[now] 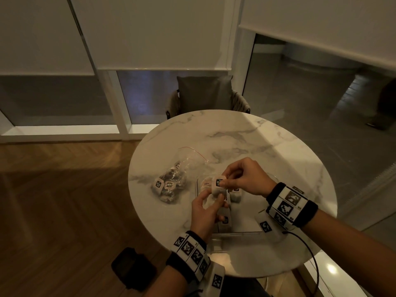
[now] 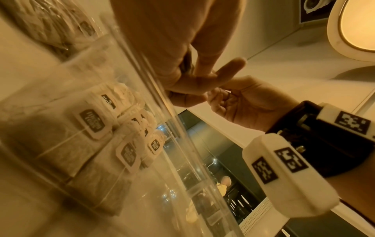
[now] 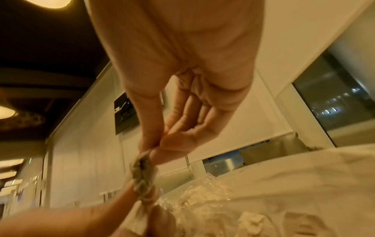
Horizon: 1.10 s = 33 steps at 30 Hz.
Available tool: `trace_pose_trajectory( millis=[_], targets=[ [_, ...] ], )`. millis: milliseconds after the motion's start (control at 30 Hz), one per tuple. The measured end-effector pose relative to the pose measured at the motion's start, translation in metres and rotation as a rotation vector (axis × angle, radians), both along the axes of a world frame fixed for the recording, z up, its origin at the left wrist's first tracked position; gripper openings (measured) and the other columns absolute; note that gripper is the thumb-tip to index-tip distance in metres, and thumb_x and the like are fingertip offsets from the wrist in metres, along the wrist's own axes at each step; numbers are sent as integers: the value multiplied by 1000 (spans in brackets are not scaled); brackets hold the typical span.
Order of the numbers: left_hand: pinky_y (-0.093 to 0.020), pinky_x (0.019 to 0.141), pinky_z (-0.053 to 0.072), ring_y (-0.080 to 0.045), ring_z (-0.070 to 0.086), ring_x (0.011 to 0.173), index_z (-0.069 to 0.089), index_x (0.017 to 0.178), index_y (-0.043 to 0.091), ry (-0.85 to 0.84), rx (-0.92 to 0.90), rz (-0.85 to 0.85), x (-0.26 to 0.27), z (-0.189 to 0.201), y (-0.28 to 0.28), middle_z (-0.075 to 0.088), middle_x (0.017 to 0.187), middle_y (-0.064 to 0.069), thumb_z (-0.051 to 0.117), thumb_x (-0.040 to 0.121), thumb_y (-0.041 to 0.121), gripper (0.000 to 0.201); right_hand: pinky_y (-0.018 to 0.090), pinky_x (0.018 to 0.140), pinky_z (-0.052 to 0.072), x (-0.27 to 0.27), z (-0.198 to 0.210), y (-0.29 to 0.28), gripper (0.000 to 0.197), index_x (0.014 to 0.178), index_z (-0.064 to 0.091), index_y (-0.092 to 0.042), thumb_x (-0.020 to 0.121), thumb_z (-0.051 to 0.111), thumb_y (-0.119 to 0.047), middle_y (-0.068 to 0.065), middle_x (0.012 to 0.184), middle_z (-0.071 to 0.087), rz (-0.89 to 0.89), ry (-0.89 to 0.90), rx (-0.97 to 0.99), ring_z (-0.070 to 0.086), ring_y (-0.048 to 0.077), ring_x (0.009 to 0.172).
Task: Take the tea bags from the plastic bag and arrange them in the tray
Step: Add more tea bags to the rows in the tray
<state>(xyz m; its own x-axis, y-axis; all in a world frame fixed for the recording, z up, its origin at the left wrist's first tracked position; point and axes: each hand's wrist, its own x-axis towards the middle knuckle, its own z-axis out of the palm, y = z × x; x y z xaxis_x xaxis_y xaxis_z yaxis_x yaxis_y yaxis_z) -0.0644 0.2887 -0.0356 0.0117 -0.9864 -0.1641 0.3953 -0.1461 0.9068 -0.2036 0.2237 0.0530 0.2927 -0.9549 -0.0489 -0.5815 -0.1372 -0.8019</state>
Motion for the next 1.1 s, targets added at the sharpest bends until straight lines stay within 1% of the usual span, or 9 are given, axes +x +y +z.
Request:
trace_pose_trajectory(
  millis=[133,200,300,333,433,567,733,900,1100],
  targets=[
    [-17,42,40,-10,62,67,64,111,3,-6,-1,4,0,1,0,62,97,-14,65,93,14,21,21,56,53,0,1,3,12,76,73,-17,74,84,-15,-2,64,71,7,75,-93,64,3,54],
    [-17,42,40,-10,62,67,64,112,1,-7,-6,-6,0,3,0,62,94,-11,64,94,14,22,21,58,54,-2,1,4,14,74,72,-20,73,85,-14,-4,66,71,33,61,-112,65,4,58],
    [-18,41,39,-9,61,67,62,110,-2,6,7,-16,0,5,1,63,90,-11,62,95,14,22,32,63,59,-9,1,-1,14,76,75,-13,69,88,-12,2,70,73,-20,23,-101,69,14,64],
    [-18,41,39,-10,61,67,62,109,-1,11,9,-16,1,5,1,63,90,-11,61,95,14,21,33,63,59,-10,0,-1,15,77,75,-12,69,88,-13,3,71,74,-34,17,-99,69,16,65],
    [-18,41,39,-11,61,66,62,111,0,46,19,-7,1,7,1,63,87,-9,58,97,17,22,30,60,57,-9,-2,4,14,82,74,-5,76,83,-15,9,70,74,-50,-87,-34,68,15,60],
    [-18,40,38,-11,59,64,63,114,2,78,30,0,0,9,1,62,83,-8,57,98,18,24,31,59,55,-6,-3,5,13,88,71,0,86,73,-12,17,70,73,-107,-237,82,66,18,54],
    [-18,41,39,-10,60,65,63,109,5,55,22,-15,0,9,2,64,81,-6,57,98,19,19,22,49,49,-1,-2,7,17,91,70,-1,87,72,-17,15,73,75,-67,-236,144,69,20,57],
    [-17,41,39,-11,61,65,61,113,0,56,16,-3,1,9,2,62,87,-9,58,97,17,23,26,50,51,-1,1,9,15,89,69,-5,89,71,-20,10,70,75,-70,-160,109,68,19,56],
    [-17,42,39,-12,61,67,61,112,2,65,26,-9,1,9,3,64,88,-8,59,97,18,22,25,48,50,-2,2,10,16,91,69,-4,89,70,-19,10,71,75,-43,-167,106,69,19,56]
  ],
)
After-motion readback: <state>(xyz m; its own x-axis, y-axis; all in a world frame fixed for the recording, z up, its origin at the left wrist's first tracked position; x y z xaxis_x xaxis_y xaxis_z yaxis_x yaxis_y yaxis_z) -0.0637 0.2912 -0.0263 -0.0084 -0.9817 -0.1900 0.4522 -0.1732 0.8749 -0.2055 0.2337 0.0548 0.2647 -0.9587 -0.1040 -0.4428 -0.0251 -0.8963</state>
